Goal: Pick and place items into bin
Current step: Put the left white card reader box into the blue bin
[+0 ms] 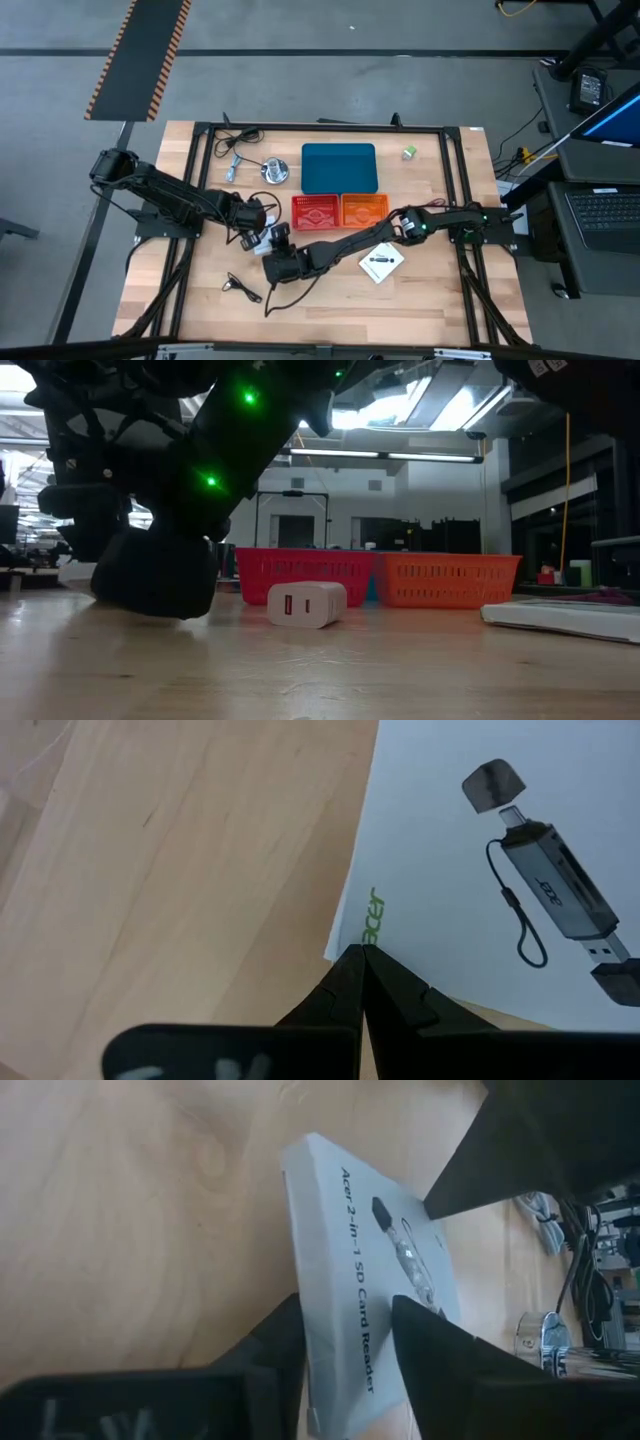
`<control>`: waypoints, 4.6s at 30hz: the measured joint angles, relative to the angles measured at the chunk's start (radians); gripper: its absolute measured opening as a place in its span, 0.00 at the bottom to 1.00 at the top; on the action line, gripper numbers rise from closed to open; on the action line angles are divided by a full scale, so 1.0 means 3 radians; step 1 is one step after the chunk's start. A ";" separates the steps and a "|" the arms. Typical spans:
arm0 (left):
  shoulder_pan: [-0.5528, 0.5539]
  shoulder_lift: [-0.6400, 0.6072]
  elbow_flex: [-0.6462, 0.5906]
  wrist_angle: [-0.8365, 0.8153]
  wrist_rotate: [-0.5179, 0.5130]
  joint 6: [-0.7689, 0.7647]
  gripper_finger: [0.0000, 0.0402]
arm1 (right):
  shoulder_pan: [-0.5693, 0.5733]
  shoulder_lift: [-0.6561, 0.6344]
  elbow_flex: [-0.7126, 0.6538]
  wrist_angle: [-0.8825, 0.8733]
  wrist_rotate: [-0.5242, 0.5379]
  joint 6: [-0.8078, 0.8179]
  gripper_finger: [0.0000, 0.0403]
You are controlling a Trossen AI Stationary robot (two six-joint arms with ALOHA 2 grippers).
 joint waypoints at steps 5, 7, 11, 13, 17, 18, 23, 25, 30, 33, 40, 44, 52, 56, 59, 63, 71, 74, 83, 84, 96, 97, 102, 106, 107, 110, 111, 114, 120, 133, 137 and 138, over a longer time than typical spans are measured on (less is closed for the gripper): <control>0.0001 -0.0029 -0.0003 -0.0001 0.0015 0.0092 0.00 | 0.0022 0.0000 0.0000 0.0002 0.0044 -0.0013 0.12; 0.0001 -0.0077 -0.0007 -0.0006 0.0044 0.0121 0.00 | 0.0043 -0.0001 0.0001 0.0004 0.0078 -0.0025 0.05; 0.0000 -0.0247 -0.0018 -0.0031 0.0130 0.0192 0.00 | 0.0085 -0.0005 0.0005 0.0000 0.0243 -0.0166 0.03; -0.0006 -0.0353 -0.0015 -0.0017 0.0161 0.0242 0.00 | 0.0104 -0.0009 0.0004 -0.0028 0.0316 -0.0232 0.02; -0.0003 -0.0585 -0.0014 -0.0036 0.0121 0.0346 0.00 | 0.0135 -0.0098 -0.0004 -0.0146 0.0296 -0.0245 0.01; -0.0004 -0.0653 -0.0014 -0.0038 0.0117 0.0386 0.00 | 0.0142 -0.0128 -0.0004 -0.0193 0.0296 -0.0238 0.01; -0.0003 -0.0981 -0.0008 -0.0017 0.0006 0.0572 0.00 | 0.0149 -0.0321 -0.0003 -0.0382 0.0298 -0.0128 0.01; -0.0003 -0.1118 -0.0008 -0.0025 -0.0058 0.0640 0.00 | 0.0146 -0.0413 -0.0003 -0.0524 0.0303 -0.0064 0.01; -0.0003 -0.1413 -0.0005 0.0007 -0.0250 0.0788 0.00 | 0.0150 -0.0666 -0.0003 -0.0913 0.0309 0.0260 0.01; 0.0000 -0.1538 -0.0005 0.0090 -0.0332 0.0909 0.00 | 0.0152 -0.0806 -0.0003 -0.1184 0.0326 0.0471 0.01; 0.0000 -0.1645 -0.0004 0.0466 -0.0352 0.1300 0.00 | 0.0153 -0.1092 -0.0001 -0.1992 0.0707 0.1097 0.01; 0.0000 -0.1643 -0.0004 0.0582 -0.0354 0.1442 0.00 | 0.0181 -0.1173 0.0000 -0.2593 0.0929 0.1693 0.01; 0.0000 -0.1643 0.0000 0.0846 -0.0354 0.1667 0.00 | 0.0267 -0.1222 -0.0402 -0.3179 0.1247 0.2585 0.01; 0.0000 -0.1643 0.0000 0.0873 -0.0354 0.1667 0.00 | 0.0264 -0.1473 -0.0776 -0.3249 0.1325 0.2999 0.01; 0.0000 -0.1643 0.0000 0.0873 -0.0354 0.1666 0.00 | 0.0262 -0.1708 -0.1130 -0.3214 0.1357 0.3165 0.01; 0.0000 -0.1641 0.0001 0.0956 -0.0355 0.1668 0.00 | 0.0252 -0.2120 -0.1664 -0.2846 0.1358 0.3142 0.01; 0.0000 -0.1519 0.0001 0.1239 -0.0349 0.1902 0.00 | -0.0003 -0.2793 -0.2603 -0.1775 0.0914 0.2251 0.01; 0.0000 -0.1442 0.0002 0.1380 -0.0328 0.2012 0.00 | -0.0119 -0.3003 -0.2839 -0.1534 0.0870 0.1937 0.01; 0.0000 -0.1247 0.0004 0.1594 -0.0289 0.2119 0.00 | -0.0594 -0.3570 -0.3445 -0.0760 0.0214 0.1000 0.01; 0.0000 -0.1225 0.0004 0.1614 -0.0290 0.2135 0.00 | -0.0647 -0.3618 -0.3509 -0.0671 0.0151 0.0899 0.01; 0.0000 -0.1023 0.0001 0.1792 -0.0291 0.2160 0.00 | -0.1299 -0.3718 -0.3779 -0.0245 -0.0502 0.0269 0.00; 0.0000 -0.1005 0.0001 0.1803 -0.0291 0.2159 0.00 | -0.1332 -0.3718 -0.3779 -0.0245 -0.0506 0.0257 0.00; 0.0000 -0.0956 0.0001 0.1859 -0.0291 0.2162 0.00 | -0.1484 -0.3718 -0.3778 -0.0210 -0.0815 0.0187 0.00; 0.0000 -0.0958 0.0001 0.1887 -0.0291 0.2160 0.00 | -0.1585 -0.3718 -0.3778 -0.0147 -0.0946 0.0096 0.00; 0.0000 -0.0958 0.0001 0.1891 -0.0291 0.2160 0.00 | -0.1609 -0.3718 -0.3778 -0.0116 -0.0973 0.0089 0.00; 0.0000 -0.0958 0.0001 0.1893 -0.0291 0.2157 0.00 | -0.1683 -0.3718 -0.3778 -0.0105 -0.1002 0.0087 0.00; 0.0000 -0.0958 0.0001 0.1894 -0.0291 0.2156 0.00 | -0.1706 -0.3717 -0.3778 -0.0114 -0.1013 0.0087 0.00; 0.0000 -0.0958 0.0001 0.1894 -0.0291 0.2155 0.00 | -0.1774 -0.3668 -0.3778 -0.0097 -0.1142 0.0089 0.00; 0.0000 -0.0958 0.0001 0.1892 -0.0291 0.2155 0.00 | -0.1836 -0.3504 -0.3779 0.0028 -0.1176 0.0062 0.00; 0.0000 -0.0958 0.0001 0.1891 -0.0291 0.2159 0.00 | -0.2028 -0.3333 -0.3779 -0.0020 -0.1299 -0.0116 0.00; 0.0000 -0.0958 0.0001 0.1892 -0.0291 0.2160 0.00 | -0.2078 -0.3321 -0.3779 -0.0020 -0.1385 -0.0156 0.00; 0.0000 -0.0958 0.0001 0.1892 -0.0291 0.2159 0.00 | -0.2087 -0.3321 -0.3779 -0.0020 -0.1394 -0.0161 0.00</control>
